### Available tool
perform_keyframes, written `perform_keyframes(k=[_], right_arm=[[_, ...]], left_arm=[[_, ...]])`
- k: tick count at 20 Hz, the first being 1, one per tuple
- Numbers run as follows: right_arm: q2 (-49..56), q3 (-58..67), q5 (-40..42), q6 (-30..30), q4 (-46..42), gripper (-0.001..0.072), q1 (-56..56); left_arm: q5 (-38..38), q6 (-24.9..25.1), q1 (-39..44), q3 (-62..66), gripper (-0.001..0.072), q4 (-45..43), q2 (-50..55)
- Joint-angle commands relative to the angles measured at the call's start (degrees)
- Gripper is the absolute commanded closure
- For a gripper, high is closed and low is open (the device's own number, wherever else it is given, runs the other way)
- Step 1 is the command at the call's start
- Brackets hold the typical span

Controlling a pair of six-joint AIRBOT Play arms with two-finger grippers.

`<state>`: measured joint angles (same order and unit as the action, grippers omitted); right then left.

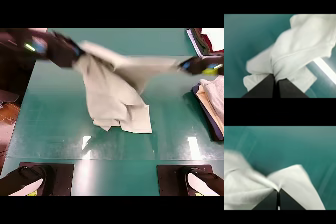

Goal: Fold the shirts.

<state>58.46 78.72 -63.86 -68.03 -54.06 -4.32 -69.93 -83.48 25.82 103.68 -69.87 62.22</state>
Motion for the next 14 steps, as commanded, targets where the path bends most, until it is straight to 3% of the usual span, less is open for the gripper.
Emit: perform_keyframes(k=[1, 8, 11, 14], right_arm=[[-6.9, 11.0, 3.0, 0.0, -0.1, 0.0701, 3.7], [-8.9, 28.1, 6.6, 0.0, 0.0, 0.0701, 12.5], [-5.9, 35.1, 5.3, 0.0, 0.1, 0.0701, 14.8], [-1.0, 41.2, 4.7, -0.1, 0.9, 0.0702, 14.9]], left_arm=[[-0.3, -0.1, 0.0, 14.8, 0.0677, 2.1, -1.1], [15.2, 3.1, 0.0, 18.3, 0.0677, 15.7, -7.7], [16.1, 4.7, 0.0, 18.3, 0.0677, 22.1, -8.5], [14.8, 4.9, 0.0, 17.2, 0.0678, 20.5, -8.5]])
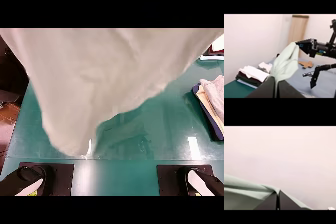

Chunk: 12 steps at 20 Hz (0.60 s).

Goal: Fold the shirts.

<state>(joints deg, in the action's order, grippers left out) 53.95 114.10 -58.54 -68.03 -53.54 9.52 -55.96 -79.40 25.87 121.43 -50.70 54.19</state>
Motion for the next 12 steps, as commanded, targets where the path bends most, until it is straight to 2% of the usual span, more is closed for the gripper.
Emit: perform_keyframes(k=[1, 2, 4, 7, 9, 12], right_arm=[[5.3, 6.5, -1.2, -0.1, 1.4, 0.0702, 0.7], [7.5, 6.4, -2.2, -0.9, 1.4, 0.0702, -0.4], [11.6, 2.8, -3.1, -1.6, 1.2, 0.0702, -4.1], [19.9, -5.0, -3.5, -1.6, 0.9, 0.0703, -10.1], [25.7, -9.1, -1.9, -1.6, 0.9, 0.0702, -13.4], [34.3, -12.7, 3.5, -1.6, 0.9, 0.0701, -17.0]], left_arm=[[0.9, 0.8, -0.1, -2.2, 0.0678, -1.1, -0.5], [0.6, 0.4, -0.1, -4.8, 0.0678, -5.2, -0.5], [-2.3, -3.5, -0.1, -10.4, 0.0678, -17.0, 0.8], [-11.3, -8.8, -0.1, -17.7, 0.0677, -33.6, 6.6], [-15.2, -8.6, -0.1, -22.3, 0.0677, -37.9, 12.3], [-14.3, -8.1, -1.7, -27.5, 0.0677, -40.3, 21.9]])
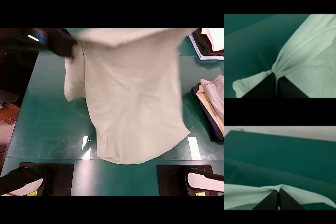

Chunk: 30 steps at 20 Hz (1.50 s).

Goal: Fold the shirts.

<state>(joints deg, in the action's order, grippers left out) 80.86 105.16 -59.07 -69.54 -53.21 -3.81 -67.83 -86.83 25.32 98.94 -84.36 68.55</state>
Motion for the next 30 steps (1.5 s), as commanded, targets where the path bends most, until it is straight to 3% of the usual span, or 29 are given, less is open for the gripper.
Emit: perform_keyframes(k=[1, 5, 6, 8, 9, 13, 18, 24, 30], right_arm=[[9.7, -4.2, 5.4, -0.1, 0.7, 0.0701, -4.5], [16.0, -4.2, 9.4, -0.1, 0.7, 0.0698, -6.8], [16.7, -4.2, 10.7, -0.1, 0.8, 0.0668, -7.1], [16.9, -4.2, 12.1, -0.1, 0.8, 0.0281, -6.9], [16.5, -3.8, 11.1, -0.1, 0.7, 0.0248, -6.3], [11.6, -7.5, -4.7, 0.0, 0.6, 0.0260, -1.1], [-1.3, -33.7, -16.0, -0.6, 0.7, 0.0260, 6.2], [-12.8, -64.3, -11.9, -1.1, 1.3, 0.0259, 9.0], [-10.1, -71.5, -8.2, -1.0, 7.1, 0.0260, 7.1]], left_arm=[[-2.2, -0.7, -2.8, -5.5, 0.0678, -6.6, 11.1], [-0.9, -1.3, -10.1, -5.5, 0.0677, -4.9, 20.0], [0.2, -1.3, -11.5, -5.6, 0.0677, -3.9, 20.7], [2.9, -1.2, -13.4, -5.5, 0.0677, -3.6, 20.7], [3.3, -0.8, -14.3, -5.3, 0.0677, -3.6, 20.7], [0.5, 0.3, -17.2, -5.2, 0.0677, -3.7, 20.4], [-0.8, 0.3, -19.7, -5.2, 0.0677, -4.0, 20.4], [-1.0, 0.2, -19.6, -5.2, 0.0677, -2.4, 20.5], [-3.6, 0.2, -19.6, -5.2, 0.0677, -2.2, 20.5]])
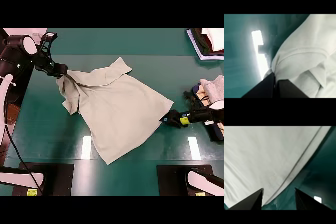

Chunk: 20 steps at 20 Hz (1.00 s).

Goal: Fold the shirts.

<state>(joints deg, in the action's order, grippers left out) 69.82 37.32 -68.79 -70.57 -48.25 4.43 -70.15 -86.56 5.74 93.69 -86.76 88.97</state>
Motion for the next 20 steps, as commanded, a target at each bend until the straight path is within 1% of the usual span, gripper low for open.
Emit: perform_keyframes(k=[1, 3, 4, 5, 6, 8, 11, 13, 15, 17, 19, 20], right_arm=[[1.9, -3.4, 2.6, 0.0, 2.1, 0.0260, -2.2], [3.5, -2.2, 4.9, 0.0, 2.2, 0.0266, -4.9], [4.1, -1.3, 6.2, 0.0, 2.2, 0.0344, -6.0], [4.2, 0.0, 7.7, 0.0, 2.0, 0.0528, -7.1], [3.8, 1.6, 8.9, 0.1, 1.6, 0.0691, -7.8], [2.0, 6.7, 10.1, 0.1, -2.1, 0.0699, -7.6], [-0.2, 18.3, 6.3, -0.2, -11.2, 0.0700, -3.7], [-0.1, 25.9, 3.9, -0.2, -13.4, 0.0701, 0.0], [0.8, 32.2, 4.2, -0.2, -13.2, 0.0701, 3.4], [3.1, 37.8, 3.9, -0.2, -12.7, 0.0701, 5.3], [6.3, 42.6, 3.3, -0.7, -12.7, 0.0701, 5.5], [8.2, 44.9, 2.9, -1.3, -12.8, 0.0700, 5.2]], left_arm=[[-1.6, 0.0, -0.1, 0.0, 0.0677, 0.2, 0.0], [-2.0, 0.0, -0.1, 0.0, 0.0677, 0.2, 0.0], [-2.4, 0.0, -0.1, 0.0, 0.0677, 0.2, 0.0], [-3.3, 0.3, -0.1, 0.0, 0.0677, -0.2, 0.0], [-4.5, 1.3, -0.1, 0.1, 0.0678, -0.8, -0.3], [-8.0, 1.5, -0.1, 0.1, 0.0678, -1.2, -1.5], [-15.4, 3.6, -0.1, -0.3, 0.0678, 0.7, -5.9], [-19.4, 5.0, -0.1, -1.9, 0.0678, 6.4, -10.1], [-23.3, 7.3, 0.0, -4.9, 0.0678, 15.7, -14.2], [-23.6, 10.0, 0.0, -8.6, 0.0678, 22.8, -17.6], [-20.7, 11.5, -0.1, -10.5, 0.0678, 21.9, -18.8], [-17.1, 11.6, -0.1, -10.5, 0.0677, 19.2, -18.7]])
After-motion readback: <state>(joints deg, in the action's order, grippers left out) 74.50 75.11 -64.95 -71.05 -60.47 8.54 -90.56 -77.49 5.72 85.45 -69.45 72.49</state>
